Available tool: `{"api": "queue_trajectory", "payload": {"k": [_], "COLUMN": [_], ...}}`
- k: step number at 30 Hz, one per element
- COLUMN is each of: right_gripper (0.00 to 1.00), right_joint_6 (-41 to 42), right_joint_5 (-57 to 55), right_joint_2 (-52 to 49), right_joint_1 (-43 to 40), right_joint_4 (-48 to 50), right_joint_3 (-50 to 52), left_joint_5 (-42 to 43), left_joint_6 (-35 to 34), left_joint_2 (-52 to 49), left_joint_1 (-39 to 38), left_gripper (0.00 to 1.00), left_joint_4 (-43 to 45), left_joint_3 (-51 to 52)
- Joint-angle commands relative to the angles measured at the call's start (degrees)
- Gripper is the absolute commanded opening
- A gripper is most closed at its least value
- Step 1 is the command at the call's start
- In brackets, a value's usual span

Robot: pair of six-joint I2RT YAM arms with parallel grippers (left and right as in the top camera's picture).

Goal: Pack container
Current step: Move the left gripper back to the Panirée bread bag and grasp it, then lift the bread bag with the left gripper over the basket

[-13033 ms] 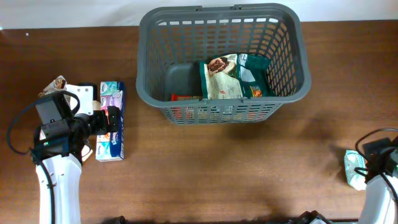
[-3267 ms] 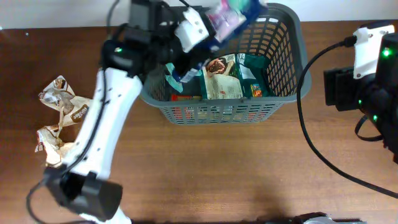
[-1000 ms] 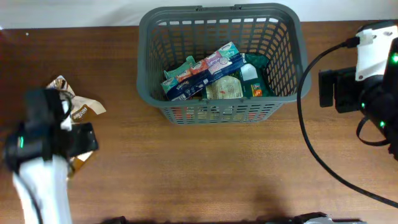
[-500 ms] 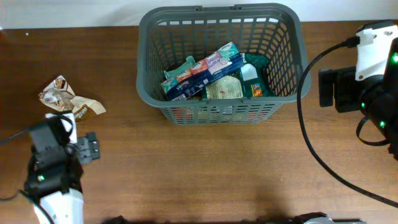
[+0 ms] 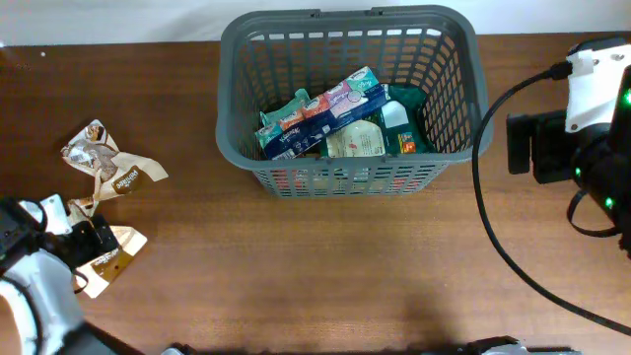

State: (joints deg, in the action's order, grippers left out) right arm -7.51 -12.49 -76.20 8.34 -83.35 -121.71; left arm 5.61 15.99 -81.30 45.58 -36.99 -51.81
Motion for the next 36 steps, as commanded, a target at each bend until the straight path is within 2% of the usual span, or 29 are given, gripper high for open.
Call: {"api": "queue_trajectory", "payload": {"k": [1, 8, 15, 16, 21, 22, 24, 27, 31, 36], "right_gripper": [0.99, 0.99, 0.99, 0.99, 0.99, 0.99, 0.99, 0.99, 0.99, 0.99], "right_joint_6": [0.4, 0.5, 0.5, 0.5, 0.5, 0.5, 0.5, 0.5, 0.4, 0.5], "right_joint_5": [0.5, 0.5, 0.5, 0.5, 0.5, 0.5, 0.5, 0.5, 0.4, 0.3], "right_joint_2": [1.0, 1.0, 1.6, 1.8, 2.9, 3.1, 3.4, 3.7, 4.2, 4.6], "right_joint_1": [-0.1, -0.1, -0.1, -0.1, -0.1, -0.1, -0.1, -0.1, -0.1, -0.1], "right_joint_4": [-0.1, -0.7, -1.6, -1.7, -2.0, -2.0, -2.0, -2.3, -3.3, -3.4], "right_joint_3": [0.0, 0.0, 0.0, 0.0, 0.0, 0.0, 0.0, 0.0, 0.0, 0.0], "left_joint_5": [2.2, 1.9, 1.1, 1.1, 2.2, 2.3, 2.4, 2.6, 3.8, 13.6], "left_joint_6": [3.1, 9.4, 9.4, 9.4, 9.4, 9.4, 9.4, 9.1, 7.6, 7.6], "left_joint_2": [-4.1, -11.7, -18.5, -19.3, -22.3, -22.7, -23.2, -23.3, -23.2, -20.9], "left_joint_1": [0.3, 0.3, 0.3, 0.3, 0.3, 0.3, 0.3, 0.3, 0.3, -0.8], "left_gripper": [0.99, 1.00, 0.99, 0.96, 0.68, 0.52, 0.29, 0.02, 0.01, 0.02], "left_joint_4": [2.4, 9.9, 16.0, 16.7, 18.6, 18.8, 18.8, 19.0, 18.8, 13.7], "left_joint_3": [0.3, 0.3, 0.3, 0.3, 0.3, 0.3, 0.3, 0.3, -0.1, -6.7]}}
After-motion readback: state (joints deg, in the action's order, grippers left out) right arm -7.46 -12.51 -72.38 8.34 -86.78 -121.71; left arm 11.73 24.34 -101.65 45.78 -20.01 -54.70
